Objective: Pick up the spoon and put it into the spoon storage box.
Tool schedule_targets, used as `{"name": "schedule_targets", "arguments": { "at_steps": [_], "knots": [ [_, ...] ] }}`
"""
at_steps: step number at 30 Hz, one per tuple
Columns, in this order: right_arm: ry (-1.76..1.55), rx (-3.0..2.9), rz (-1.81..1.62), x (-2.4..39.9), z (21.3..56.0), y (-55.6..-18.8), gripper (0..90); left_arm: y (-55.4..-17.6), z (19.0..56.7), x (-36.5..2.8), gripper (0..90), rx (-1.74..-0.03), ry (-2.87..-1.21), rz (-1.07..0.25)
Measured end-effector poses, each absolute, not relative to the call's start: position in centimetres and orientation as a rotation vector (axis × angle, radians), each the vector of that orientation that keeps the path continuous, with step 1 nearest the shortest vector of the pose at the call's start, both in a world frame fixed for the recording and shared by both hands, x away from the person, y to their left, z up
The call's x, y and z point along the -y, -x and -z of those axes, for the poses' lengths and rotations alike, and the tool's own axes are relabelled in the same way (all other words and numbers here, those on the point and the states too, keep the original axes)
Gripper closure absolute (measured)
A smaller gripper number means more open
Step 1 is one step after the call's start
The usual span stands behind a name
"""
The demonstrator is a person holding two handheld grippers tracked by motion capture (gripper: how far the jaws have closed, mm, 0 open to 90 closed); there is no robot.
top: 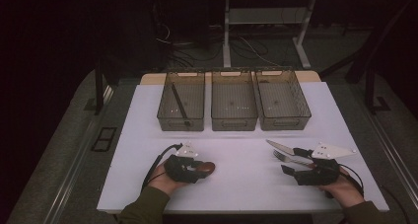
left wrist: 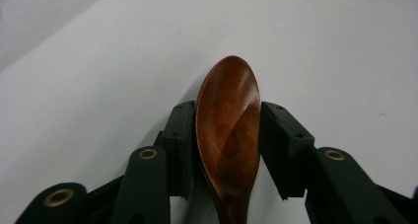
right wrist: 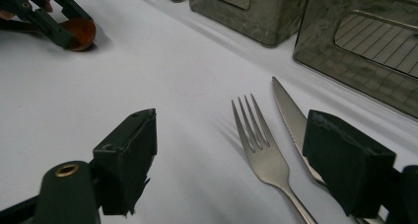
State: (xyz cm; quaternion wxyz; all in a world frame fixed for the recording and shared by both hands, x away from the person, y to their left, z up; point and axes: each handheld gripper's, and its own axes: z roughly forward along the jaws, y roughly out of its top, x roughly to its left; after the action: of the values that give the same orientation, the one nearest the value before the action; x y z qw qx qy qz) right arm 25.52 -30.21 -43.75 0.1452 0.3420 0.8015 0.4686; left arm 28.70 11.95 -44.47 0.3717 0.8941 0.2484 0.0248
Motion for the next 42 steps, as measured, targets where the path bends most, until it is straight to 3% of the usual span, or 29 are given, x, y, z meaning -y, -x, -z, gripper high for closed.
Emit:
{"name": "schedule_targets", "arguments": {
  "at_steps": [13, 24, 37, 42],
  "knots": [
    [-0.982, -2.312, -1.349, 30.2, 43.8, -25.5, 20.3, -28.1, 43.7, -11.1, 71.8, -0.560, -2.359, -0.110],
    [-0.985, -2.310, -1.350, 30.2, 43.7, -25.5, 20.3, -27.9, 43.3, -11.1, 82.8, -0.538, -2.335, -0.066],
    [-0.972, -2.326, -1.349, 29.9, 43.9, -25.5, 20.0, -28.2, 43.2, -11.0, 83.4, -0.517, -2.339, -0.043],
    [-0.970, -2.338, -1.369, 29.5, 44.0, -25.5, 12.8, -28.2, 42.8, -11.2, 83.5, -0.526, -2.319, -0.061]
  ]
}}
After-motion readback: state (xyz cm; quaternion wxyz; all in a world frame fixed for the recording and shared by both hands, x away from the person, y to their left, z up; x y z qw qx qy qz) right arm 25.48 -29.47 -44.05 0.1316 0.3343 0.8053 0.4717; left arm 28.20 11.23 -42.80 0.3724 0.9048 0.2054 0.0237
